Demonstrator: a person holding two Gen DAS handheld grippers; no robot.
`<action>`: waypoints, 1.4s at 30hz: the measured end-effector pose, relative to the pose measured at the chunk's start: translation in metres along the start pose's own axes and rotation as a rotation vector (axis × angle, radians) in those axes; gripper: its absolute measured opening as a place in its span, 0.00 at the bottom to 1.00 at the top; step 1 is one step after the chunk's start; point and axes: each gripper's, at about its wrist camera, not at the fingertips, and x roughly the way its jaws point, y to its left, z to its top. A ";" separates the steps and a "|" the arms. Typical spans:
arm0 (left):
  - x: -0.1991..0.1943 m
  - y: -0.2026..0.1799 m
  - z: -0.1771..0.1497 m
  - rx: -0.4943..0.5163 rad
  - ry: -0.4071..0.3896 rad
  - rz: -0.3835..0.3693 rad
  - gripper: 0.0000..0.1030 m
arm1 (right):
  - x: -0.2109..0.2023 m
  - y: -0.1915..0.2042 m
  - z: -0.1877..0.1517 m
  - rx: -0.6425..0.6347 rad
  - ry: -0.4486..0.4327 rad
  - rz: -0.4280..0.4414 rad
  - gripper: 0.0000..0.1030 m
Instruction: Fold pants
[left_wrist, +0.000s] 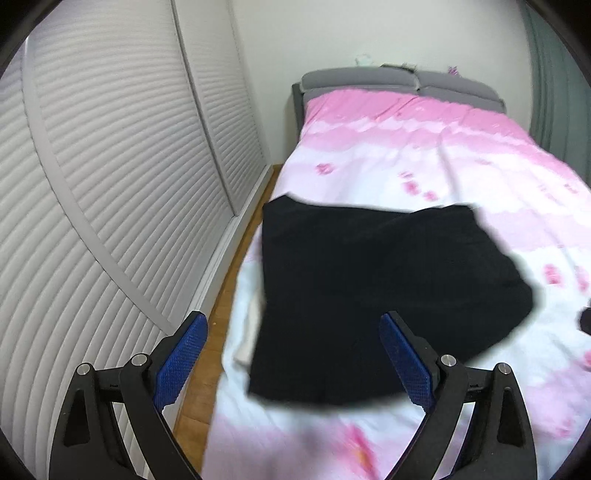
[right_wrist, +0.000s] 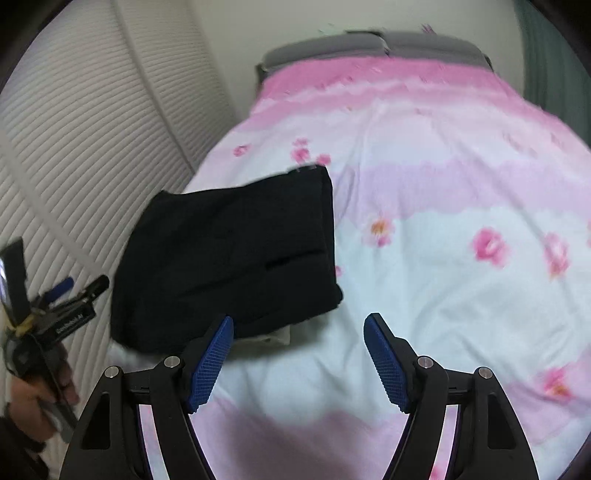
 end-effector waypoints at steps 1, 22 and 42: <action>-0.024 -0.009 0.001 -0.002 -0.004 -0.001 0.93 | -0.018 0.000 0.003 -0.032 -0.006 0.007 0.71; -0.477 -0.257 -0.021 -0.200 -0.019 -0.012 0.93 | -0.488 -0.219 -0.049 -0.146 -0.200 -0.021 0.82; -0.610 -0.378 -0.023 -0.044 -0.073 -0.135 0.93 | -0.667 -0.320 -0.075 -0.049 -0.292 -0.189 0.82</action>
